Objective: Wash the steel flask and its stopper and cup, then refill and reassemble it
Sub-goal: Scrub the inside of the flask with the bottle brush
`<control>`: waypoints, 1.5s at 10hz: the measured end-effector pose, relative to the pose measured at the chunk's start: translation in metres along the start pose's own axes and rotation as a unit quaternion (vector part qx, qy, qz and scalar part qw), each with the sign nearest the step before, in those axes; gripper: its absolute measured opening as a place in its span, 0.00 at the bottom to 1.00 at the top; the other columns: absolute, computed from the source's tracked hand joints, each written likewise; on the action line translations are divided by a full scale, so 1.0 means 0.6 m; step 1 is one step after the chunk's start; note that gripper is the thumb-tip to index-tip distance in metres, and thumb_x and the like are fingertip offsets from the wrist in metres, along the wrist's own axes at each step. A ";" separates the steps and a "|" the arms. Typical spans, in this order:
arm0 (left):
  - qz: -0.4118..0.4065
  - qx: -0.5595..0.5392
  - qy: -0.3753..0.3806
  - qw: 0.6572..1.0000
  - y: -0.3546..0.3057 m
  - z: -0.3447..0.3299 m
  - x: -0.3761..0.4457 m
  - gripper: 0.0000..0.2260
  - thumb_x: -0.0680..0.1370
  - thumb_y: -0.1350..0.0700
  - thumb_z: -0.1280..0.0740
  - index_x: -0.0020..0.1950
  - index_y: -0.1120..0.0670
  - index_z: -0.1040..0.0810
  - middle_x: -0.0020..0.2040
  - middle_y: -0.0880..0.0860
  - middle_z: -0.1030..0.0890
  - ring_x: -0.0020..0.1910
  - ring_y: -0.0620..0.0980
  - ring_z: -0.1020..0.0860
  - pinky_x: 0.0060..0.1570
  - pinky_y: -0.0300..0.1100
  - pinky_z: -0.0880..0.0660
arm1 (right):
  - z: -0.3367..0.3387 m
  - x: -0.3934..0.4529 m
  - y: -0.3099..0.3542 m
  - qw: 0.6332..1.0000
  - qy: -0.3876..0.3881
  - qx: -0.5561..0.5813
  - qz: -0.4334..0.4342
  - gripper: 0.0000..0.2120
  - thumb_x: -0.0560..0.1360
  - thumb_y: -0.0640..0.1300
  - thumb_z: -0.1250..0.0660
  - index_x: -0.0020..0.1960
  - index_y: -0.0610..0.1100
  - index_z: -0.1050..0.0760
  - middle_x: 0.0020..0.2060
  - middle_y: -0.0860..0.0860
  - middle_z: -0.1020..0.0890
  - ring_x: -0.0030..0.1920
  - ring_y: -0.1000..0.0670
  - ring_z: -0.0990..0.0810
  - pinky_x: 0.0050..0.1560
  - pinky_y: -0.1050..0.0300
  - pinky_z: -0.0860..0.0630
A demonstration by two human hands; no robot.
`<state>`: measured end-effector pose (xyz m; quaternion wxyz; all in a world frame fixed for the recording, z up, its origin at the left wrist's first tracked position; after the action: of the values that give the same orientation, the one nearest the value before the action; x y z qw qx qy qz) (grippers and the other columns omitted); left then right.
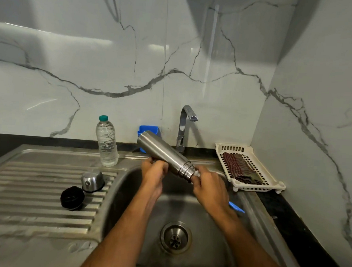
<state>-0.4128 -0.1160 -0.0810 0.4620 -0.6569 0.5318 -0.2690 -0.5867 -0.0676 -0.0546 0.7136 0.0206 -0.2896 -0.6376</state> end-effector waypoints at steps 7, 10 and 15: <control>0.056 -0.216 -0.004 0.975 0.019 0.012 -0.004 0.19 0.72 0.64 0.24 0.60 0.57 0.25 0.58 0.61 0.17 0.58 0.57 0.18 0.63 0.59 0.23 | -0.064 -0.007 -0.017 0.874 0.257 0.384 -0.153 0.13 0.84 0.42 0.38 0.46 0.39 0.19 0.27 0.49 0.27 0.22 0.56 0.36 0.24 0.64 0.41; 0.027 -0.285 -0.011 0.958 0.011 0.016 0.010 0.24 0.72 0.64 0.24 0.67 0.59 0.26 0.59 0.62 0.17 0.53 0.56 0.16 0.60 0.61 0.21 | -0.046 -0.027 0.038 0.973 -0.090 -0.119 0.177 0.09 0.69 0.40 0.24 0.48 0.41 0.16 0.36 0.46 0.17 0.33 0.44 0.19 0.31 0.52 0.23; -0.036 -0.265 0.061 0.962 -0.018 0.013 0.013 0.23 0.74 0.65 0.26 0.67 0.59 0.27 0.55 0.63 0.18 0.50 0.56 0.17 0.60 0.56 0.21 | -0.057 0.004 0.022 0.948 0.090 0.302 -0.048 0.08 0.78 0.39 0.33 0.45 0.40 0.17 0.27 0.47 0.24 0.24 0.51 0.30 0.26 0.60 0.34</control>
<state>-0.3990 -0.1208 -0.0760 0.2279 -0.7568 0.5872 -0.1747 -0.5598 -0.0792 -0.0769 0.6657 0.3060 -0.4015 -0.5494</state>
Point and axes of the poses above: each hand's wrist, its own x-axis towards the middle knuckle, its own z-axis out of the back of the hand, y = z × x, the point moved 4 cm from there along x, towards the middle knuckle
